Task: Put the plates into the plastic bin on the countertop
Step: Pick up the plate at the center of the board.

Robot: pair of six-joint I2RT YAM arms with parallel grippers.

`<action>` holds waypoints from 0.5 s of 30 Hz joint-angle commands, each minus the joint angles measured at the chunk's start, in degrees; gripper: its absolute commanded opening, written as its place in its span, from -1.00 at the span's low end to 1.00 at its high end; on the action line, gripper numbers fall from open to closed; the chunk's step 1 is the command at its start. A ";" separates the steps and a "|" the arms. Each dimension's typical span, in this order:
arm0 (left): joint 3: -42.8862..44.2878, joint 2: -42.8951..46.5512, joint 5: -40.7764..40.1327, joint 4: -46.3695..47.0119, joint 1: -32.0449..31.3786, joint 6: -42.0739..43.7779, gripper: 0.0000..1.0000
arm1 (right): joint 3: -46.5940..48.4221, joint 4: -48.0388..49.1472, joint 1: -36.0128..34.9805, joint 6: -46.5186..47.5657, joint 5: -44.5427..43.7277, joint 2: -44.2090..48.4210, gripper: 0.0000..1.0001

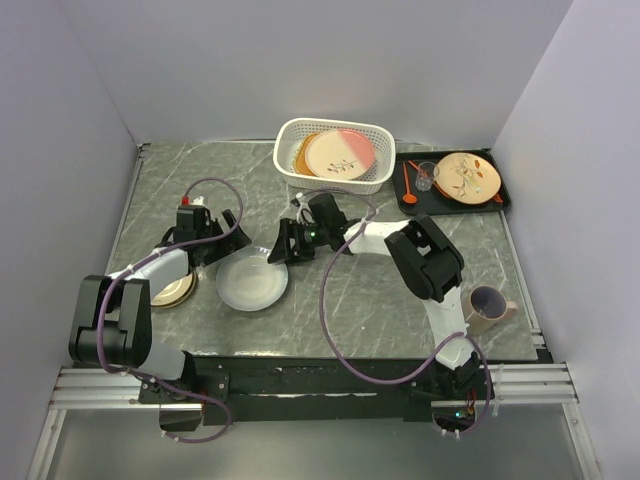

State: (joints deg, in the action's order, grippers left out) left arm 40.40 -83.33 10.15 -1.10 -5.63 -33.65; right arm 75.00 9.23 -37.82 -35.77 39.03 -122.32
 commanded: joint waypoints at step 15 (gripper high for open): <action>1.17 1.59 1.10 2.07 0.27 0.51 0.99 | 2.34 1.05 -1.73 -0.71 1.93 -4.15 0.20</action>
State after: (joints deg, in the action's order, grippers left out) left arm 40.40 -83.33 10.68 -1.10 -5.63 -33.65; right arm 75.90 10.24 -38.48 -36.62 40.62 -124.38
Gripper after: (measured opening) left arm 0.994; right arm 0.615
